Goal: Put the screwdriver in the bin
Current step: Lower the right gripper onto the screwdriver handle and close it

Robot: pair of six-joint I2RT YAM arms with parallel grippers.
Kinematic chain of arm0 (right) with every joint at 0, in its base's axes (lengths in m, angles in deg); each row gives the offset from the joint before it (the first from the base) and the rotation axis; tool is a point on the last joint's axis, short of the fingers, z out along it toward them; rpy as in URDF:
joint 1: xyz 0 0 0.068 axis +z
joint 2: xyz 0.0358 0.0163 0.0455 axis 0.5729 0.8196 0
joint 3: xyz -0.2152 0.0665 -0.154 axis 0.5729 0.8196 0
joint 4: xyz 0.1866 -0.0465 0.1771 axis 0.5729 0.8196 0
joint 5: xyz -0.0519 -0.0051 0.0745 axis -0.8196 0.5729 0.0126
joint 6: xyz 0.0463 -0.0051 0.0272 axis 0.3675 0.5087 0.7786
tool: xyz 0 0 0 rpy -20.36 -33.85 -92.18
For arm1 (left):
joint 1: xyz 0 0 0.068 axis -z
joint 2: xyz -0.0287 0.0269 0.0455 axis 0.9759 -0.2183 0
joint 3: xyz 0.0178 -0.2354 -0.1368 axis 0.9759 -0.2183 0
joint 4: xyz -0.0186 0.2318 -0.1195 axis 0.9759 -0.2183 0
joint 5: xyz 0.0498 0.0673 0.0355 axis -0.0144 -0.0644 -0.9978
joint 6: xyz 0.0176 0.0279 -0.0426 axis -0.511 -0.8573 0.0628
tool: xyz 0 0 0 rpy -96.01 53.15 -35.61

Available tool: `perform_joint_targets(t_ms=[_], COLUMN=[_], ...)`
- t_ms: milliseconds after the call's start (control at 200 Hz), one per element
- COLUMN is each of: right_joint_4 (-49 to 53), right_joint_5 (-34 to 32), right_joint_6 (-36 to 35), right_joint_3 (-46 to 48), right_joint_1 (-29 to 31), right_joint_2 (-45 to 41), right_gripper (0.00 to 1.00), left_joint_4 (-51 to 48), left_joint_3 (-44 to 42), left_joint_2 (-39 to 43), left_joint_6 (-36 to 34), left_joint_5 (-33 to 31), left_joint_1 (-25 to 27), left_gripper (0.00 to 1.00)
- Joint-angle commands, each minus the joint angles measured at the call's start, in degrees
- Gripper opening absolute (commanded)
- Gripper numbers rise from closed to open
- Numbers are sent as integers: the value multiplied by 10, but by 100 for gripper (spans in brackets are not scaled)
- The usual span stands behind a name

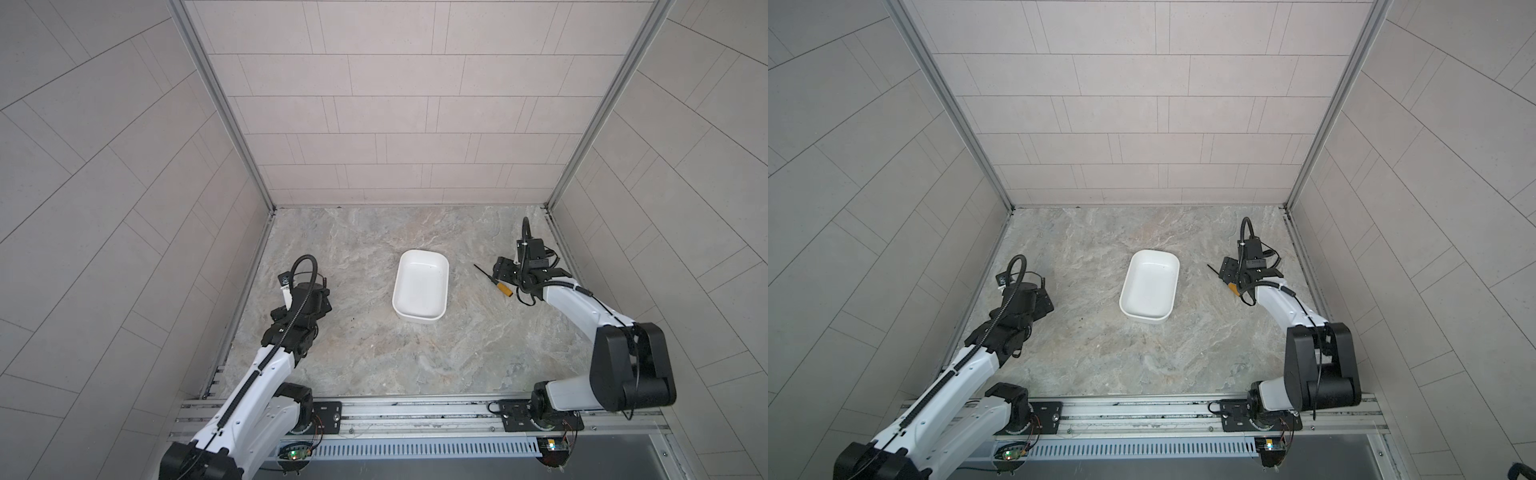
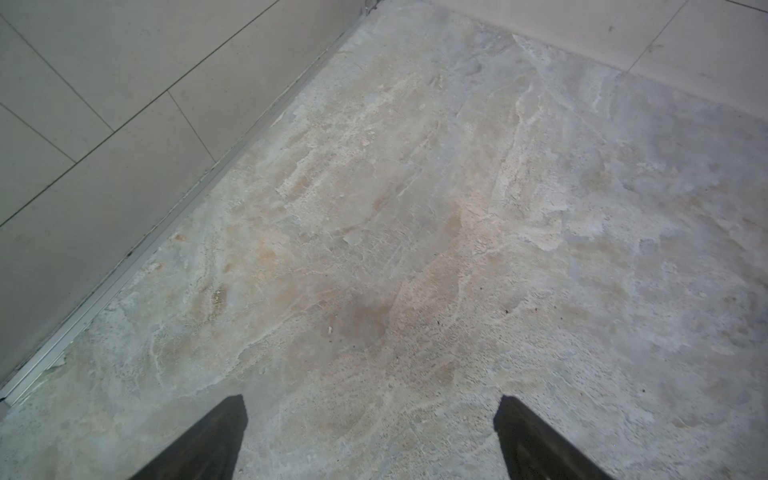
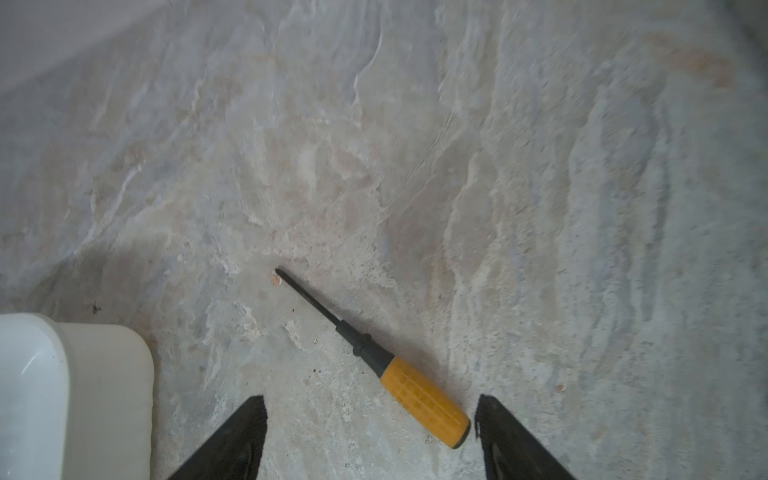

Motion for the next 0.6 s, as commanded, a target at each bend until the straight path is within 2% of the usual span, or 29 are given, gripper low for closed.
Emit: perform_joint_targets(t_ms=[0,165,365,595], right_joint_4=[85,83,67,49], right_joint_5=[25,4,16,30], right_joint_6=[-26,-29,-32,-26], right_joint_3=[-16,-17,-5,-6], right_joint_1=[0,1,0,0], right_joint_2=[10,48,100,116], right_gripper=[79,79,78,74], left_joint_4=[-12,-4,11,17], left_joint_3=[-6,-8,-9,-9], left_joint_2=[8,3,-11,-14], left_joint_6=[22,22,15,12], left_joint_5=[-31,-24,-4,1], left_joint_1=[-2,-1,-1,-2], left_gripper=[100,100,100,100])
